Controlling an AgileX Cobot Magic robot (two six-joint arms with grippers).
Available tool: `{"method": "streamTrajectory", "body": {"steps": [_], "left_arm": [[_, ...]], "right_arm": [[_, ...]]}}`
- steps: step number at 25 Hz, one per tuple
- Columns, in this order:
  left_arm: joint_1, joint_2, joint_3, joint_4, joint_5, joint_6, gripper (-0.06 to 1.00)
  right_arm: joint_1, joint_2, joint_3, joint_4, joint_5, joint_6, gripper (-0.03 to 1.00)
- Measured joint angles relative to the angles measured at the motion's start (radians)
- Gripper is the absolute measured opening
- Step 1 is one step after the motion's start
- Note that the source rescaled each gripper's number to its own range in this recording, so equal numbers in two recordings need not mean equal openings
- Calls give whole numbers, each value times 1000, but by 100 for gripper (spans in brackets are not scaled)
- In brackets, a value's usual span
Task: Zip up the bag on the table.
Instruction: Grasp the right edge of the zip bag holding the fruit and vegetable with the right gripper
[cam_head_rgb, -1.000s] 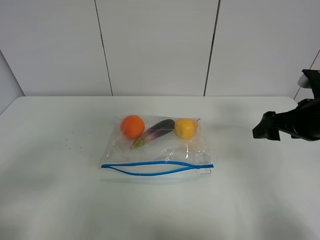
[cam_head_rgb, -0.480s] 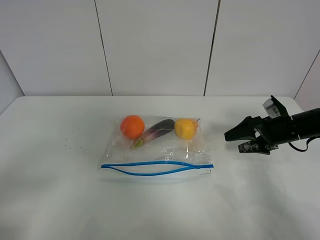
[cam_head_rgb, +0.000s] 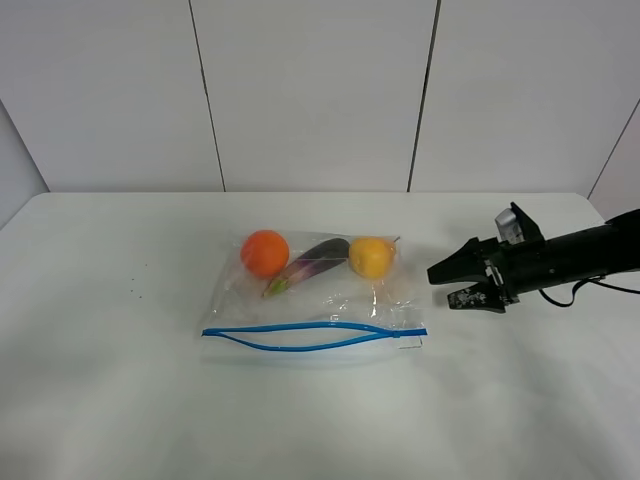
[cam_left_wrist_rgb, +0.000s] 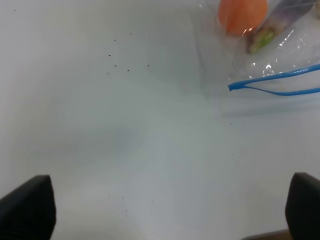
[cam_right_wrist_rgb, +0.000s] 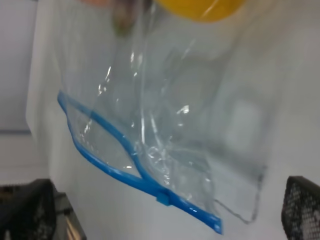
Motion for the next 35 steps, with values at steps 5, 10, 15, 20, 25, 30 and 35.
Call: {"method": "streamTrajectory", "body": {"steps": [5,10,15,20,25,30,35], "left_arm": [[0,0,0,0,0,0,100],[0,0,0,0,0,0,100],[0,0,0,0,0,0,100],[0,0,0,0,0,0,100],[0,0,0,0,0,0,100],[0,0,0,0,0,0,100],[0,0,0,0,0,0,100]], "right_arm": [[36,14,0,-5,-30,-8,100],[55,22,-1,1,-50,-11,100],[117,25,-1,17,-74,-13,100],[141,33,-1,46,-78,-14,100],[141,65,-1,62,-70,-10,100],[141,79,-1,87,-52,-8,100],[141,79,-1,91,-47,-15,100]]}}
